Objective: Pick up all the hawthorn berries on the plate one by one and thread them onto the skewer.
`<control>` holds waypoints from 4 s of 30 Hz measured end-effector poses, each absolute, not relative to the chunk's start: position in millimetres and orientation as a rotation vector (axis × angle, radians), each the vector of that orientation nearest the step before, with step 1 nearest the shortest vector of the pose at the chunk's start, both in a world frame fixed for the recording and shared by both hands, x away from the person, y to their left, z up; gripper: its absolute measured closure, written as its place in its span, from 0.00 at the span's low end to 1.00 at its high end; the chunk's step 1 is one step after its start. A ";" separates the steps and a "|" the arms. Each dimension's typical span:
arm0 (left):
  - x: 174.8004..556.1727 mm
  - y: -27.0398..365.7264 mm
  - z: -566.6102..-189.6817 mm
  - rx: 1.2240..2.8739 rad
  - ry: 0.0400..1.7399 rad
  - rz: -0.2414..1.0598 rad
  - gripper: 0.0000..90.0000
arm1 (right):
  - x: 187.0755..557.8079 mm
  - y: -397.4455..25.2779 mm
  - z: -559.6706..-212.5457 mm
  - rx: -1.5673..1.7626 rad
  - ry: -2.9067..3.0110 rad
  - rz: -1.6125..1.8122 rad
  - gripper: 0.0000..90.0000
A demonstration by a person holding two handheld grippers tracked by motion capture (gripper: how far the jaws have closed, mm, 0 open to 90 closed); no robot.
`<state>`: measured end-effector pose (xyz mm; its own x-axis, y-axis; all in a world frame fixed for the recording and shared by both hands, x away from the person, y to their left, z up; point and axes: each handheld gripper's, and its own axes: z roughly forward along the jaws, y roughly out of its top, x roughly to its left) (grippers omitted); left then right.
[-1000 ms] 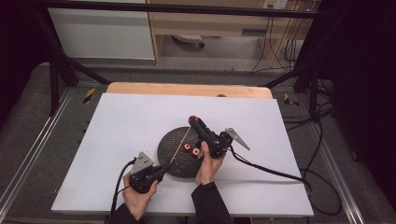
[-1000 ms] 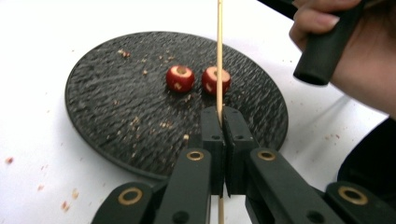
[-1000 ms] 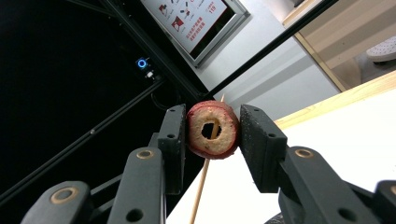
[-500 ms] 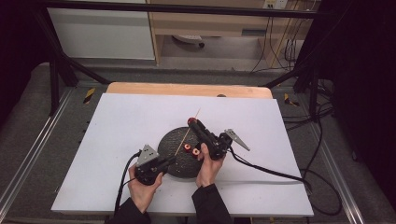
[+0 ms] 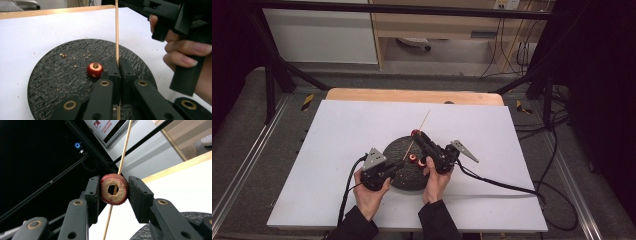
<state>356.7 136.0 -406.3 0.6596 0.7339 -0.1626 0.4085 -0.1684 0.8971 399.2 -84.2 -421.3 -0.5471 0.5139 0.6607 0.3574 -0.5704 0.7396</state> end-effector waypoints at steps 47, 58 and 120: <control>360.5 161.7 -409.6 1.843 0.932 0.371 0.98 | 388.5 -106.8 -419.0 1.321 1.902 1.936 0.24; 350.4 188.7 -412.2 1.899 0.920 0.375 0.98 | 392.7 -130.5 -420.0 1.235 2.235 1.569 0.07; 324.7 241.9 -436.9 1.962 0.924 0.336 0.98 | 455.6 -61.3 -405.0 1.226 2.739 0.690 0.46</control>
<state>324.7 241.9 -436.9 0.6820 0.7206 -0.1250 0.4719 -0.3030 0.8279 455.6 -61.3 -405.0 -0.6814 0.7215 0.1227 0.6935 0.5831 0.4231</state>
